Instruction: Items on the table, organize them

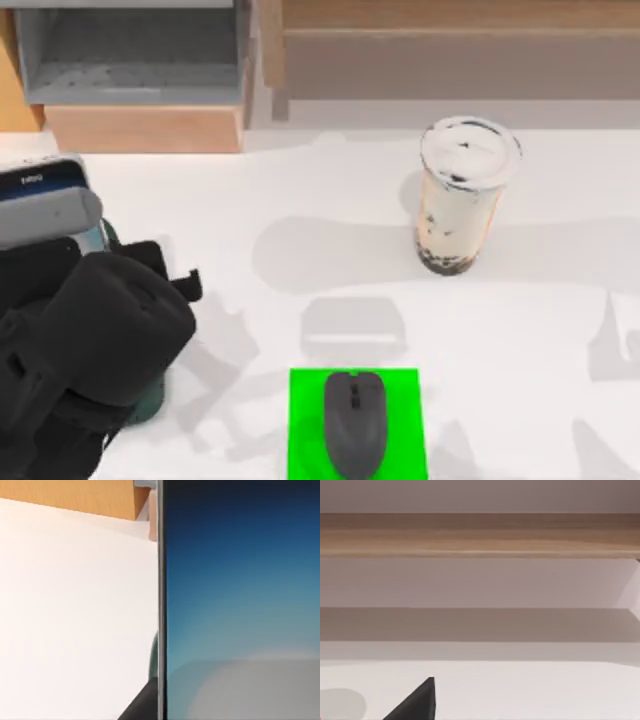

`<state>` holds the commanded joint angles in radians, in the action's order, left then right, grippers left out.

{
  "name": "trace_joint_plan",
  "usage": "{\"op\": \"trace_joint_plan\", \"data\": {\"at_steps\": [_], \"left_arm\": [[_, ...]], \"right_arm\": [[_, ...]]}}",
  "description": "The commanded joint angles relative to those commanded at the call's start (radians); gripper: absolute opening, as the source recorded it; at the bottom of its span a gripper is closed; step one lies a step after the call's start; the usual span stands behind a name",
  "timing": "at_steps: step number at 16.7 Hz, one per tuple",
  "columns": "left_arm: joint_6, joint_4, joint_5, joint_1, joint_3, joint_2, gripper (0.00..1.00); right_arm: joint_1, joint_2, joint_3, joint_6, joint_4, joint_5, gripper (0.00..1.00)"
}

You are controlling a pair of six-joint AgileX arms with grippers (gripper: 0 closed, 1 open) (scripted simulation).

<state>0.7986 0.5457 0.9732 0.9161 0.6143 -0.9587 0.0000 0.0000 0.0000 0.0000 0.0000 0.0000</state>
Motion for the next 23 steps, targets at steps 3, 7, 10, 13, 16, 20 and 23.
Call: {"op": "trace_joint_plan", "data": {"at_steps": [3, 7, 10, 13, 16, 20, 23], "left_arm": [[-0.090, -0.122, -0.044, -0.064, -0.041, -0.016, 0.00], [-0.131, -0.179, -0.064, -0.091, -0.059, -0.023, 0.00], [-0.131, -0.179, -0.064, -0.091, -0.059, -0.023, 0.00], [-0.131, -0.179, -0.064, -0.091, -0.059, -0.023, 0.23], [-0.131, -0.179, -0.064, -0.091, -0.059, -0.023, 0.45], [-0.131, -0.179, -0.064, -0.091, -0.059, -0.023, 0.75], [-0.131, -0.179, -0.064, -0.091, -0.059, -0.023, 0.98]], "right_arm": [[0.000, 0.000, 0.000, 0.000, 0.000, 0.000, 1.00], [0.000, 0.000, 0.000, 0.000, 0.000, 0.000, 1.00], [0.000, 0.000, 0.000, 0.000, 0.000, 0.000, 1.00], [0.000, 0.000, 0.000, 0.000, 0.000, 0.000, 1.00], [0.000, 0.000, 0.000, 0.000, 0.000, 0.000, 1.00], [0.000, 0.000, 0.000, 0.000, 0.000, 0.000, 1.00], [0.000, 0.000, 0.000, 0.000, 0.000, 0.000, 1.00]]}}
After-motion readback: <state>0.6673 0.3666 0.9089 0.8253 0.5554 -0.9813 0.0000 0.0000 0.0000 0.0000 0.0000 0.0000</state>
